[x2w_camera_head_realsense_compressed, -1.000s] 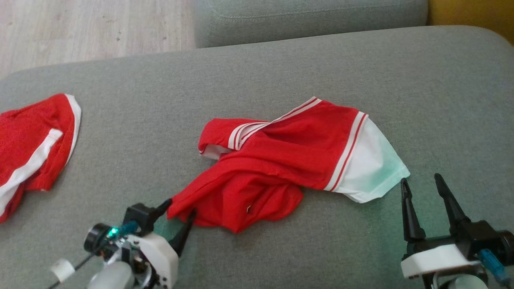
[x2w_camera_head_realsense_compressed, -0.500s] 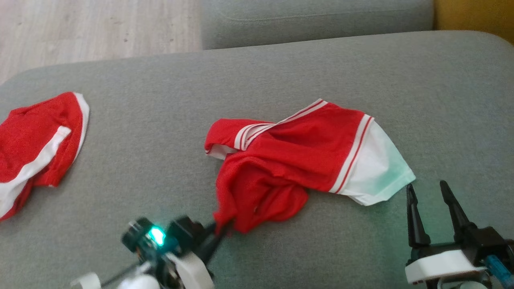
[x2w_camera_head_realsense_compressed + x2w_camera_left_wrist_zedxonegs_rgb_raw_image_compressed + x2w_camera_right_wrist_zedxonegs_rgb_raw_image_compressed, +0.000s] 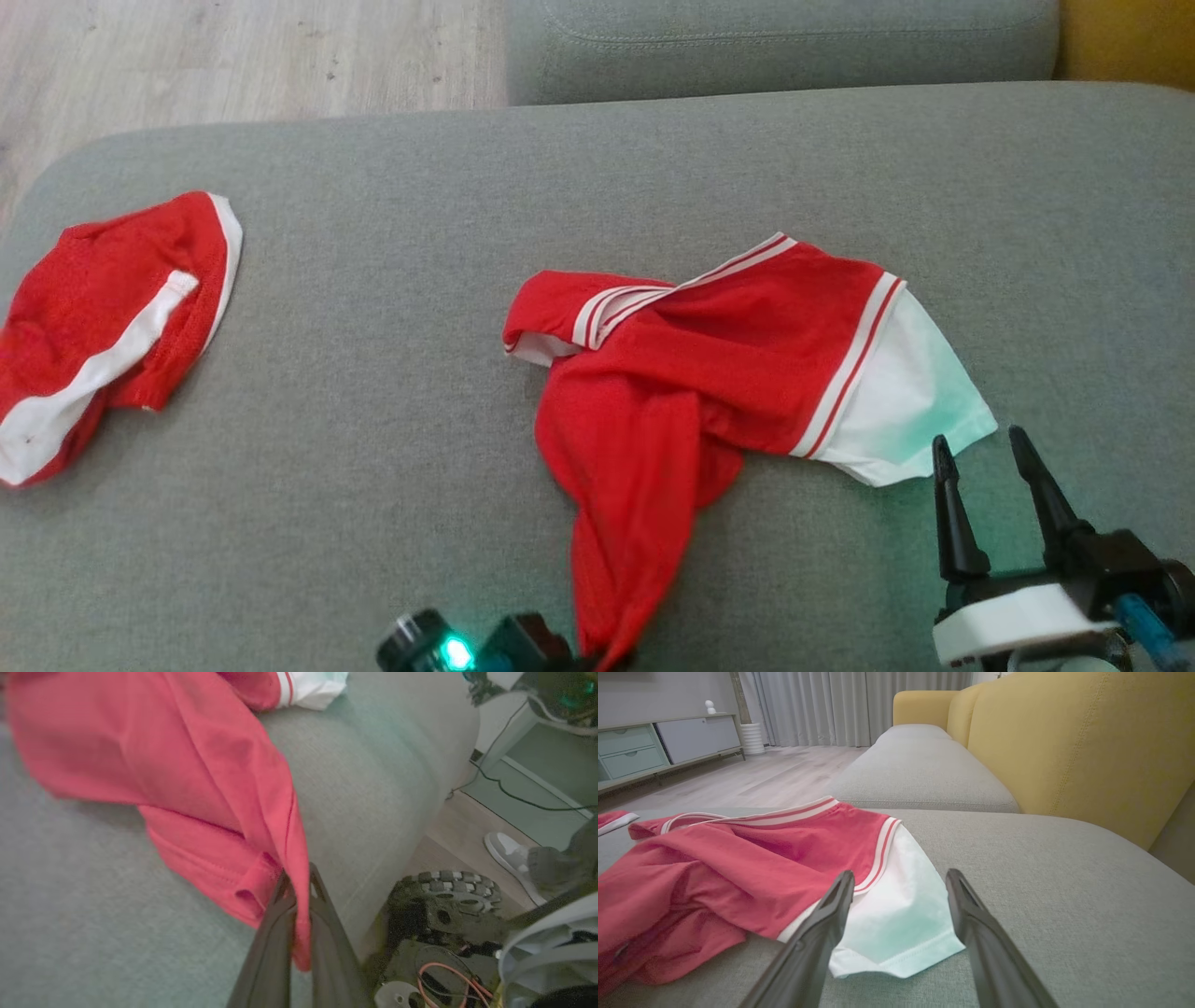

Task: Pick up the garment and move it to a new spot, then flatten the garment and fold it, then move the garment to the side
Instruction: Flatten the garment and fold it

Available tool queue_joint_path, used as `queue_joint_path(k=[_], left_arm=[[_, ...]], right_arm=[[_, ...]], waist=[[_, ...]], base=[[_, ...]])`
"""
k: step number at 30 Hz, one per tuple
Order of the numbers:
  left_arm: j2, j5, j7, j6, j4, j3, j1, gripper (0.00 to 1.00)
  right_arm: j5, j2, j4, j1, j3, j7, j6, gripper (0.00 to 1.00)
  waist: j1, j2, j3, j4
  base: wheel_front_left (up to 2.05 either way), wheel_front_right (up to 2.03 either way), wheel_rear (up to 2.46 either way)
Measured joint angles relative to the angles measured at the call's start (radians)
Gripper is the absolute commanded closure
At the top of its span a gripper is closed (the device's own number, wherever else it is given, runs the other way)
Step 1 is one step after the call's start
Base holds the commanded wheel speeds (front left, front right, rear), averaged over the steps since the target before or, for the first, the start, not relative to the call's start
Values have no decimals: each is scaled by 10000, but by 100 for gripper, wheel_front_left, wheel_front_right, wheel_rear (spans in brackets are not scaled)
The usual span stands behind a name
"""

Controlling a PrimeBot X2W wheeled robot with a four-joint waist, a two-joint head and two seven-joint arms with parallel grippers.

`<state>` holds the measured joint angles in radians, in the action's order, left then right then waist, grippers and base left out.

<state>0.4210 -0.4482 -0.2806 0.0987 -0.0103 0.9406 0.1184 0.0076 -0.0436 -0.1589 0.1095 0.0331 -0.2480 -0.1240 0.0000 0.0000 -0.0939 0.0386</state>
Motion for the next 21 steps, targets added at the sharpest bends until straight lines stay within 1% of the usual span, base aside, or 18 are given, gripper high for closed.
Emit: queue_joint_path(k=[1,2,3,5,7,11,12,13,14,15,17,18,19,20,21], left_arm=[[-69,-13,0,40,151,104,-57,100],[-203,-194,13,69,397,174,-180,58],[-251,-324,92,65,449,142,-254,0],[-382,-1051,107,56,428,-127,-447,0],[-449,-1712,115,6,125,-462,-660,0],[-481,-3475,94,-6,-1266,-1258,-982,0],[-497,-3682,188,-84,-1593,-1572,-987,0],[-491,-3684,320,-311,-1753,-1918,-945,0],[-491,-3684,320,-311,-1753,-1918,-945,0],[-431,-3534,403,-558,-1732,-2196,-829,0],[-389,-3139,826,-1011,-1220,-2731,-498,0],[-531,-3137,1104,-1227,-819,-3033,-323,0],[-709,-3196,1333,-1360,-357,-3256,-139,0],[-907,-3204,1515,-1402,96,-3333,46,0],[-1400,-3350,1668,-1425,1032,-3358,337,0]], right_arm=[[0,0,-42,-1,2,0,0,0],[0,0,-125,0,0,0,0,0],[0,0,-150,-1,10,0,0,0],[0,0,-190,-2,17,0,0,0],[0,0,-213,-3,25,0,0,0],[10,0,-221,-16,29,0,0,0],[10,0,-219,-30,27,0,0,0],[10,0,-219,-48,38,0,0,0],[10,0,-219,-48,38,0,0,0],[10,0,-217,-58,38,0,0,0],[12,0,-219,-95,17,0,0,0],[12,0,-224,-144,-10,0,0,0],[12,0,-228,-203,-21,0,0,0],[13,0,-236,-250,-56,0,0,0],[19,0,-282,-360,-169,0,0,0]], waist=[[0,0,9,-22],[0,0,18,-74],[0,0,17,-104],[1,0,23,-173],[0,0,33,-254],[0,0,-22,-423],[0,0,-39,-465],[0,0,-60,-501],[0,0,-60,-501],[0,0,-83,-536],[0,0,-133,-615],[1,0,-156,-658],[1,0,-174,-710],[1,0,-192,-768],[0,0,-236,-901]], base=[[0,0,0],[0,0,0],[0,0,0],[0,0,0],[0,0,0],[0,0,0],[0,0,0],[0,0,0],[0,0,0],[0,0,0],[0,0,0],[0,0,0],[0,0,0],[0,0,0],[0,0,0]])
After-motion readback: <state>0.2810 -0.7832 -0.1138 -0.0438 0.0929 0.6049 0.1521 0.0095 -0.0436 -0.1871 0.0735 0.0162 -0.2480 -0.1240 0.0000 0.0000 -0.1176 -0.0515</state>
